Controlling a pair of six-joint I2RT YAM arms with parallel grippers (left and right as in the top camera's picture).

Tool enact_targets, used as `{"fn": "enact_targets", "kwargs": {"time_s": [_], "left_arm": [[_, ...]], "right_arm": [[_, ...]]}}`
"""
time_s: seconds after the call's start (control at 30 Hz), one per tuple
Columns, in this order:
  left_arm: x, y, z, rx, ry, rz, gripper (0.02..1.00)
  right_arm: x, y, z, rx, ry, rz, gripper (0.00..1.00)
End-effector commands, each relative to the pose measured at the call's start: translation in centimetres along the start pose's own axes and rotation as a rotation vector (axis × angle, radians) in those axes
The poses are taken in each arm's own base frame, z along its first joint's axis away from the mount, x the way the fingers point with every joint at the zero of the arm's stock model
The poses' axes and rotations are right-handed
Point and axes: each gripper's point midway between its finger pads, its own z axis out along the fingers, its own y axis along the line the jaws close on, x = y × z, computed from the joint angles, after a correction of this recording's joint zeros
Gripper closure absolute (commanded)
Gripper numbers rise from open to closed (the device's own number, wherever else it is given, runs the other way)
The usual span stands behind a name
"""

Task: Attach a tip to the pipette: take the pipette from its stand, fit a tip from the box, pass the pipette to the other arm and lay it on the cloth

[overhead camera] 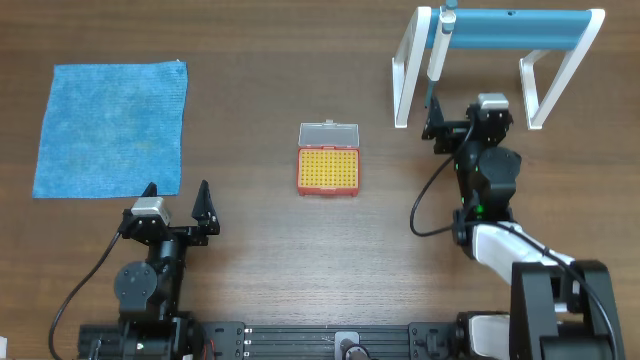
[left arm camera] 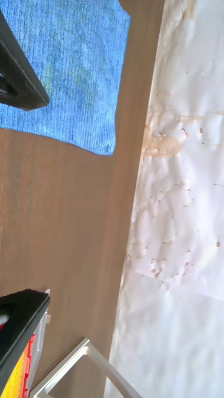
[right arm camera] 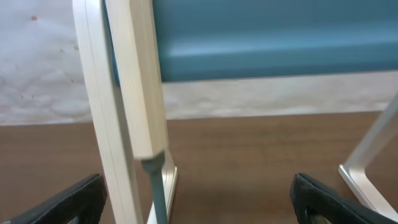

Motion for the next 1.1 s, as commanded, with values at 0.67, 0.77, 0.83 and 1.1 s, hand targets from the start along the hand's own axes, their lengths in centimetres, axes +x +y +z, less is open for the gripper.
{"fn": "enact_targets", "kwargs": {"time_s": [0.67, 0.77, 0.83, 1.1], "left_arm": [[0.1, 0.3, 0.0, -0.014, 0.001, 0.009, 0.086], [0.1, 0.3, 0.0, -0.014, 0.001, 0.009, 0.084], [0.1, 0.3, 0.0, -0.014, 0.001, 0.009, 0.086], [0.1, 0.3, 0.0, -0.014, 0.001, 0.009, 0.086]], "right_arm": [[-1.4, 1.0, 6.1, -0.014, -0.038, 0.004, 0.045], [-1.0, 0.9, 6.2, -0.011, -0.031, 0.004, 0.045], [-0.9, 0.9, 6.2, -0.011, -0.028, 0.0, 0.045], [-0.8, 0.3, 6.2, 0.022, -0.023, -0.021, 0.045]]}}
